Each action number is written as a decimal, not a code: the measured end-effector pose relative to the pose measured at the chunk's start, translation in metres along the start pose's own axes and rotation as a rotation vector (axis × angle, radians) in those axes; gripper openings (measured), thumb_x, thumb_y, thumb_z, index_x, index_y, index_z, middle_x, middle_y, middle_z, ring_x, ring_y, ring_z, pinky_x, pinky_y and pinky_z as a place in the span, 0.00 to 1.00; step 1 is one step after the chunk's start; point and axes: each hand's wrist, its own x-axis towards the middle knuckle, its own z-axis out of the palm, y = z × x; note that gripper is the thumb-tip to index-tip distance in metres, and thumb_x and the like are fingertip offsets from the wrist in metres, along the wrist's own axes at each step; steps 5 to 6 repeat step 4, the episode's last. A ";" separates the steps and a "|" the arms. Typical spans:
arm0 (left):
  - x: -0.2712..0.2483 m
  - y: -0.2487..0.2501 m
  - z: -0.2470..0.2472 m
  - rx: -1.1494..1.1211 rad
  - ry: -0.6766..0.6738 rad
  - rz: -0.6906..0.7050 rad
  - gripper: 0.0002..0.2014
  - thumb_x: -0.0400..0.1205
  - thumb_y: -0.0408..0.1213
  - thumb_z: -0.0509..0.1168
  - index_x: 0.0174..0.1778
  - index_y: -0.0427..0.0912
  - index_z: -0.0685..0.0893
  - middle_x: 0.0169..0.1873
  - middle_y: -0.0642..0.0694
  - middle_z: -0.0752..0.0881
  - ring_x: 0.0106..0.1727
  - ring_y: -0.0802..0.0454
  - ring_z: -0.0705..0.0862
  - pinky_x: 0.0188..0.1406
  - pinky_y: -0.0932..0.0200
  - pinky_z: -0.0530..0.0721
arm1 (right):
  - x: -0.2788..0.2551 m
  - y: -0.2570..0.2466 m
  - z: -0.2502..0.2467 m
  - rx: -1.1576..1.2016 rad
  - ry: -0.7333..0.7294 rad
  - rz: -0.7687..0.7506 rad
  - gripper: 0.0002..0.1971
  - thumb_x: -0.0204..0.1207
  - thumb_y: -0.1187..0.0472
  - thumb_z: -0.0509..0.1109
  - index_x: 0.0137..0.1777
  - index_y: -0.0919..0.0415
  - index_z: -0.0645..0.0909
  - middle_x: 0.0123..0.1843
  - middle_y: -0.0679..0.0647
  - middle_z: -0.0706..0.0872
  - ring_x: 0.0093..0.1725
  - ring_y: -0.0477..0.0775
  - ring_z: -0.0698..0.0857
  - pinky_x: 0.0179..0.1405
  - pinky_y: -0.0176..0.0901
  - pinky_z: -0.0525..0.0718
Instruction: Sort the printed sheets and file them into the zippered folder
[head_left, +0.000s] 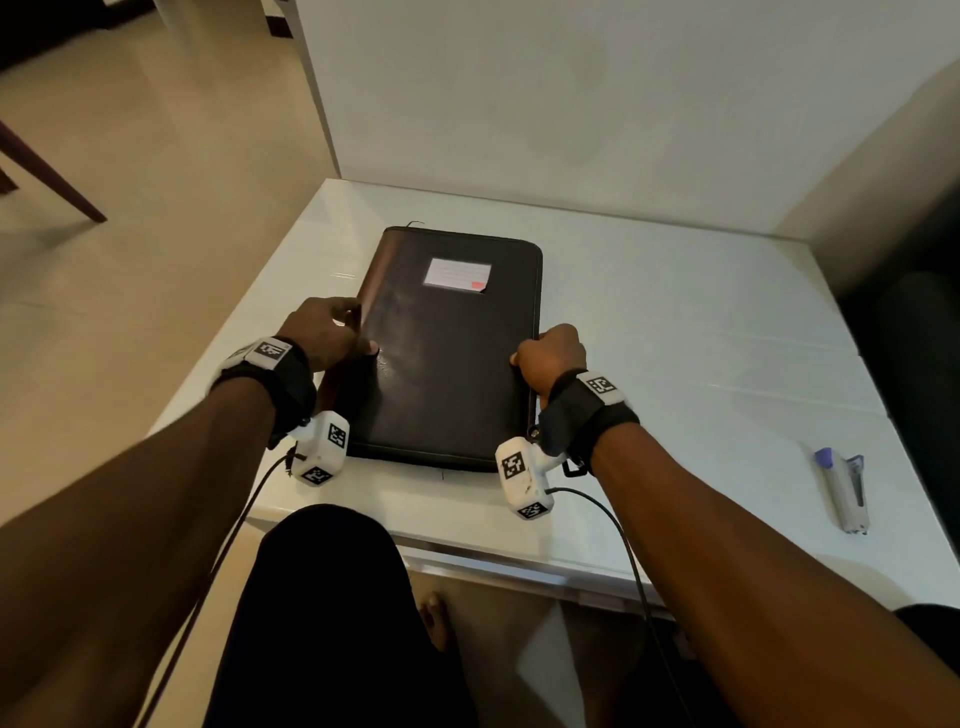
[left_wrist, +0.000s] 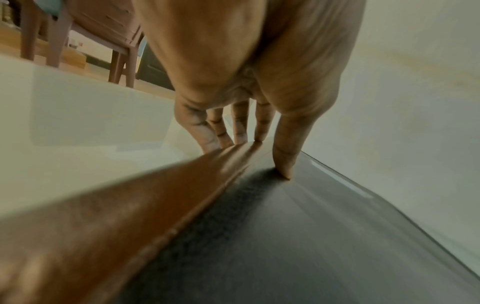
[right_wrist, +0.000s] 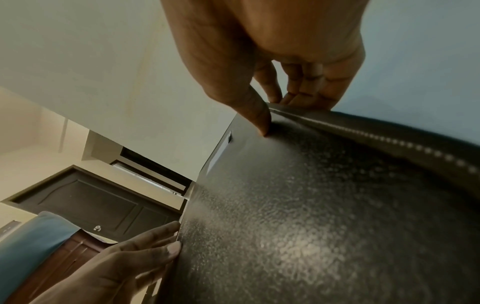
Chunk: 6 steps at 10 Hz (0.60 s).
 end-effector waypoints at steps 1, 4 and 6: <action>-0.001 -0.002 0.003 0.033 0.000 0.027 0.43 0.63 0.41 0.84 0.78 0.51 0.82 0.67 0.47 0.87 0.65 0.38 0.87 0.72 0.37 0.83 | -0.001 0.004 0.005 -0.048 0.007 0.006 0.16 0.79 0.60 0.73 0.63 0.66 0.82 0.62 0.65 0.87 0.60 0.67 0.87 0.59 0.53 0.86; -0.018 0.026 0.018 0.467 0.113 0.236 0.34 0.82 0.47 0.72 0.81 0.35 0.71 0.79 0.31 0.73 0.80 0.28 0.72 0.77 0.37 0.73 | -0.038 0.011 -0.012 -0.248 0.143 -0.175 0.26 0.86 0.48 0.64 0.77 0.64 0.71 0.78 0.62 0.70 0.77 0.66 0.72 0.69 0.62 0.78; -0.018 0.026 0.018 0.467 0.113 0.236 0.34 0.82 0.47 0.72 0.81 0.35 0.71 0.79 0.31 0.73 0.80 0.28 0.72 0.77 0.37 0.73 | -0.038 0.011 -0.012 -0.248 0.143 -0.175 0.26 0.86 0.48 0.64 0.77 0.64 0.71 0.78 0.62 0.70 0.77 0.66 0.72 0.69 0.62 0.78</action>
